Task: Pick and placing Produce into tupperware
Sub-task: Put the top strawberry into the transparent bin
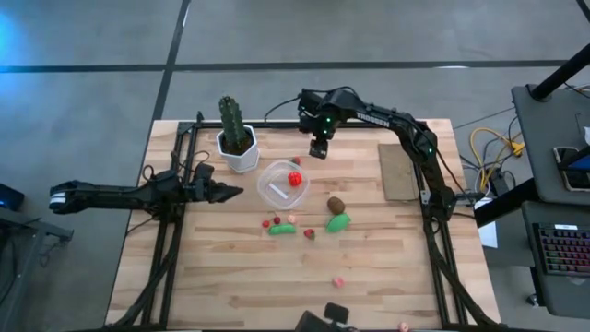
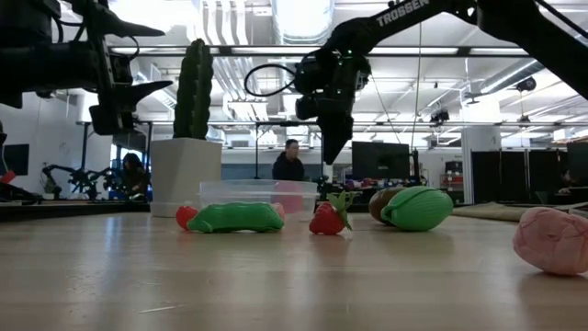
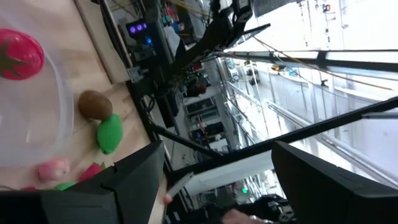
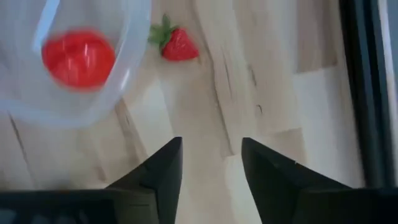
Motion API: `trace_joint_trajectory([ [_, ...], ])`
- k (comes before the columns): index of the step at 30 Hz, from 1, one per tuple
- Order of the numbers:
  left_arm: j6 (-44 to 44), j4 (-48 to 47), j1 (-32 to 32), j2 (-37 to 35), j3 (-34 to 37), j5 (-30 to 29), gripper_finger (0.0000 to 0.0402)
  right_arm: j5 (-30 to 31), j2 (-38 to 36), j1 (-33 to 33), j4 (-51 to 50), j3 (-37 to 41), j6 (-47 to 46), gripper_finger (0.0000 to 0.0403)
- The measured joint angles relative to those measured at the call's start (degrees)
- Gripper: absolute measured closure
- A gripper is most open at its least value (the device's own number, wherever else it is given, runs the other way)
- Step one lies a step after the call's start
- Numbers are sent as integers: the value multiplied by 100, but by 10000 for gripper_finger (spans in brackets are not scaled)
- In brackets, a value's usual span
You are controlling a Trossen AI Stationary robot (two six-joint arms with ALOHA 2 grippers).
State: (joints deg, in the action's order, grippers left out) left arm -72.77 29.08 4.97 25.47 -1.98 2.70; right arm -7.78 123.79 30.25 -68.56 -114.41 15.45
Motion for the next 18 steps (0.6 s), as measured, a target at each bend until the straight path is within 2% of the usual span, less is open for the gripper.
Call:
trace_joint_trajectory([
  [2, -1, 0, 1, 0, 0, -20, 118, -104, 0, 114, 83, 5, -1047, 248],
  [3, -1, 0, 1, 0, 0, -33, 118, -363, 0, 212, 117, 27, -1611, 248],
  [7, -36, 0, -4, 0, 0, -251, 118, -1950, 2, 698, 450, 140, -3954, 242],
  [10, -37, 0, -2, 0, 0, -381, 118, -2128, 2, 835, 639, 144, -5261, 230],
  [15, -36, -2, -2, 0, 0, -484, 118, -2406, 2, 849, 1007, 242, -6590, 204],
  [18, -36, -9, -2, 0, 0, -507, 118, -2510, 2, 834, 1590, 347, -7226, 192],
])
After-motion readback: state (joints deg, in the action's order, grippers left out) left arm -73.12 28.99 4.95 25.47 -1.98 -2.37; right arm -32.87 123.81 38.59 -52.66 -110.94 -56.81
